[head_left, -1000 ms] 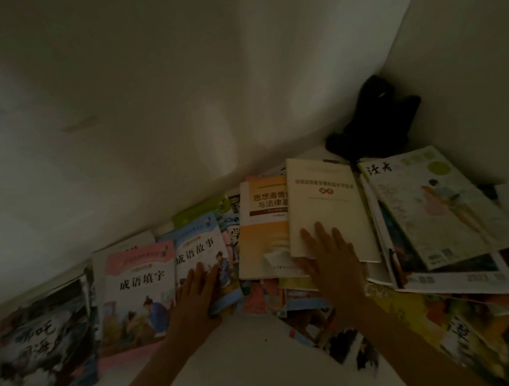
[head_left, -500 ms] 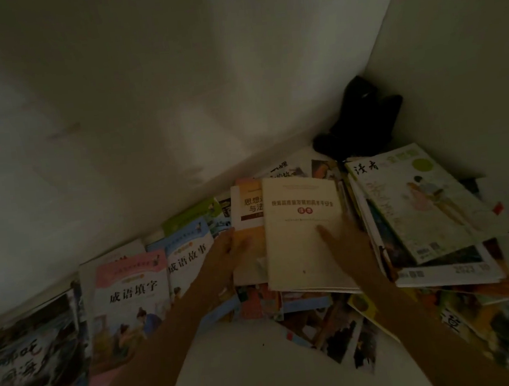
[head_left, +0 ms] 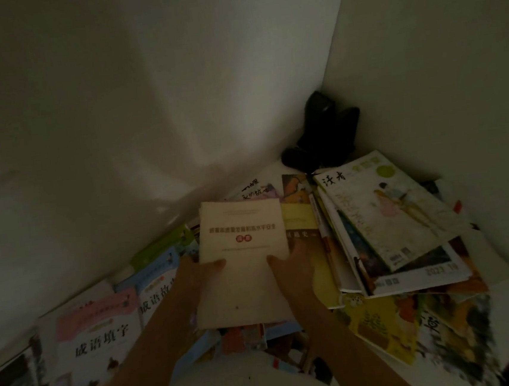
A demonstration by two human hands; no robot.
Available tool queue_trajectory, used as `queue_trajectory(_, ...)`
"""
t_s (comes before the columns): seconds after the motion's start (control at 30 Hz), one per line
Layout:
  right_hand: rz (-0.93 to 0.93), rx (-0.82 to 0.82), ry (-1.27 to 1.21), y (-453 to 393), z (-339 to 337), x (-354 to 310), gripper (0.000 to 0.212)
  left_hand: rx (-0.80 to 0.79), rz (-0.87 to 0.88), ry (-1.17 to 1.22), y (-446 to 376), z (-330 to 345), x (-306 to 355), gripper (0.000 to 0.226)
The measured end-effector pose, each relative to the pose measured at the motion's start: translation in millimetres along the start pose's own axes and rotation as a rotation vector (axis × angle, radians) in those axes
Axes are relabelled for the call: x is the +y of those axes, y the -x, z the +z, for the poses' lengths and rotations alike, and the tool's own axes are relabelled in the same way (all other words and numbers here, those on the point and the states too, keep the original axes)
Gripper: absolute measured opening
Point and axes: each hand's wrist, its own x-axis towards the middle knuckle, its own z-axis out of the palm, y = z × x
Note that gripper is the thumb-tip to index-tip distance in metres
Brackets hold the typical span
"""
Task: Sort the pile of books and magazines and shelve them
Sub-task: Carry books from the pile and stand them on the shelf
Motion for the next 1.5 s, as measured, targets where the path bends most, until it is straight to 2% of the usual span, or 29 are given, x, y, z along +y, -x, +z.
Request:
queue_trajectory(0.1, 0.079, -0.054, -0.076, 2, -14, 4, 0.048, 0.005, 0.043, -0.085, 2, 4, -1, 0.044)
queue_trajectory(0.23, -0.091, -0.109, -0.026, 12, -42, 8, 0.048, -0.039, 0.101, -0.07, 17, 23, -4, 0.051)
queue_trajectory(0.3, -0.148, -0.124, 0.063, 11, -64, 7, 0.044, -0.041, 0.113, -0.026, 23, 35, -7, 0.053)
queue_trajectory(0.33, -0.174, -0.122, 0.145, 8, -77, 7, 0.036, -0.029, 0.111, 0.006, 26, 42, -8, 0.052)
queue_trajectory(0.4, -0.267, 0.023, 0.403, -2, -106, 9, 0.026, 0.01, 0.114, 0.028, 28, 55, -9, 0.052)
queue_trajectory(0.47, -0.311, 0.21, 0.668, -19, -139, 14, 0.042, 0.046, 0.136, 0.005, 28, 63, -8, 0.053)
queue_trajectory(0.5, -0.278, 0.23, 0.771, -28, -152, 16, 0.057, 0.051, 0.142, -0.001, 26, 65, -8, 0.054)
queue_trajectory(0.6, -0.132, 0.058, 0.874, -48, -160, 26, 0.092, 0.083, 0.143, -0.054, 22, 67, -9, 0.058)
queue_trajectory(0.7, -0.095, 0.045, 1.016, -48, -142, 37, 0.093, 0.133, 0.159, -0.122, 22, 70, -8, 0.06)
queue_trajectory(0.77, -0.091, 0.09, 1.023, -39, -126, 35, 0.09, 0.155, 0.173, -0.162, 24, 70, -8, 0.061)
queue_trajectory(0.83, -0.129, 0.047, 1.085, -35, -113, 34, 0.097, 0.152, 0.187, -0.171, 28, 70, -9, 0.06)
queue_trajectory(0.87, -0.152, 0.036, 1.083, -39, -110, 40, 0.092, 0.147, 0.184, -0.161, 29, 69, -10, 0.059)
queue_trajectory(0.93, -0.323, 0.035, 1.05, -44, -116, 42, 0.074, 0.14, 0.164, -0.141, 32, 68, -10, 0.057)
queue_trajectory(0.97, -0.293, -0.002, 1.082, -39, -125, 34, 0.062, 0.136, 0.155, -0.123, 35, 68, -10, 0.055)
queue_trajectory(1.03, -0.295, 0.034, 1.014, -28, -141, 10, 0.046, 0.113, 0.113, -0.051, 36, 67, -10, 0.05)
queue_trajectory(1.13, -0.353, 0.002, 0.905, -5, -137, 1, 0.05, 0.073, 0.054, 0.075, 41, 67, -4, 0.04)
queue_trajectory(1.17, -0.352, -0.01, 0.852, 9, -130, -7, 0.05, 0.051, 0.035, 0.116, 40, 66, -4, 0.043)
queue_trajectory(1.23, -0.384, -0.061, 0.808, 33, -107, -16, 0.051, -0.025, 0.003, 0.176, 37, 63, -4, 0.062)
queue_trajectory(1.3, -0.403, -0.146, 0.833, 57, -79, -21, 0.054, -0.052, -0.02, 0.233, 37, 60, -3, 0.06)
queue_trajectory(1.37, -0.398, -0.145, 0.886, 70, -48, -15, 0.061, -0.102, -0.057, 0.275, 40, 58, 1, 0.069)
queue_trajectory(1.43, -0.423, -0.128, 0.886, 77, -37, -26, 0.069, -0.102, -0.048, 0.283, 42, 62, 7, 0.063)
queue_trajectory(1.47, -0.445, -0.174, 0.883, 73, -40, -29, 0.074, -0.051, -0.026, 0.259, 42, 63, 11, 0.057)
queue_trajectory(1.5, -0.489, -0.183, 0.857, 65, -43, -28, 0.083, -0.013, -0.026, 0.207, 39, 63, 12, 0.065)
